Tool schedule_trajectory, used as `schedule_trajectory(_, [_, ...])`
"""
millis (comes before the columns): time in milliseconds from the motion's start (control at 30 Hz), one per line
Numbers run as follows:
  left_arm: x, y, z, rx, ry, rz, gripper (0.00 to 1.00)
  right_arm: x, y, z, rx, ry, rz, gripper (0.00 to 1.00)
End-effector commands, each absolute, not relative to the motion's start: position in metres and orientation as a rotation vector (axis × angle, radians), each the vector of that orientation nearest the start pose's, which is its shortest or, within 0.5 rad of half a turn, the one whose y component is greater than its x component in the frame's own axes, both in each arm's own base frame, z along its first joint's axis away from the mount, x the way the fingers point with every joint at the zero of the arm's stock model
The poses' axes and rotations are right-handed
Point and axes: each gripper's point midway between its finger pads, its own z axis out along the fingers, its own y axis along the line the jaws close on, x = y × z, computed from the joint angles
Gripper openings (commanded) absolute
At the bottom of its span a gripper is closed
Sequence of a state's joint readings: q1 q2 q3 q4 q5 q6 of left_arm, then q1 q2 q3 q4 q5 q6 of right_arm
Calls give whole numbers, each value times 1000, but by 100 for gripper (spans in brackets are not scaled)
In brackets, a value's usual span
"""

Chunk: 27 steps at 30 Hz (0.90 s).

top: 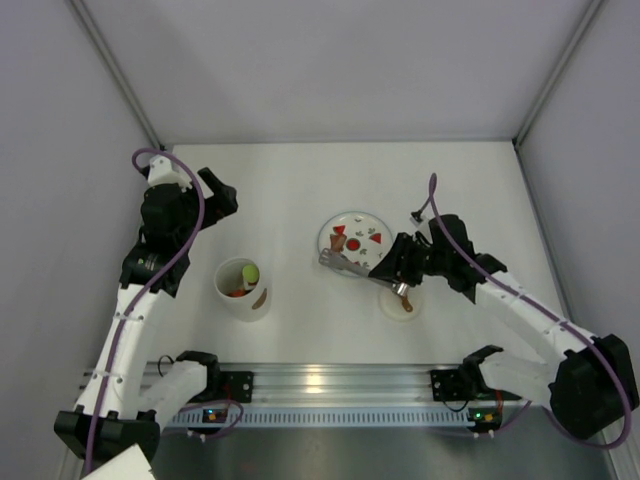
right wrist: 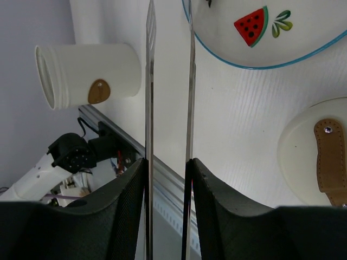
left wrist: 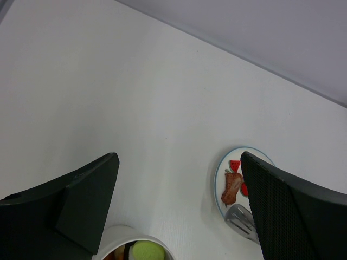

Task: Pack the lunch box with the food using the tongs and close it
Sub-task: Pick up the fake food from the plate.

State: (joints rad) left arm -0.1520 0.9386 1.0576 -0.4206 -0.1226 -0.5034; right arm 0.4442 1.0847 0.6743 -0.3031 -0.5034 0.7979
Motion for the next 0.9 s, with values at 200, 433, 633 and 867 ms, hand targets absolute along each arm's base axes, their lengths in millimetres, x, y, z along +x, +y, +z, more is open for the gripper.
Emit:
schedule_trajectory(200, [329,-51,307,-403,1827,-357,99,218,230,199,92,2346,1338,38])
schedule_trajectory(433, [328,-51,308,-403,1823,-360,99,219,225,200,127,2356,1362,39])
schedule_trajectory(633, [328,-51,307,-403,1824,-357,99,231,216,189,190,2358,1372,39])
schedule_trajectory(867, [328,-50,308,-406,1823,-353,99,246,204,169,240,2393,1364,39])
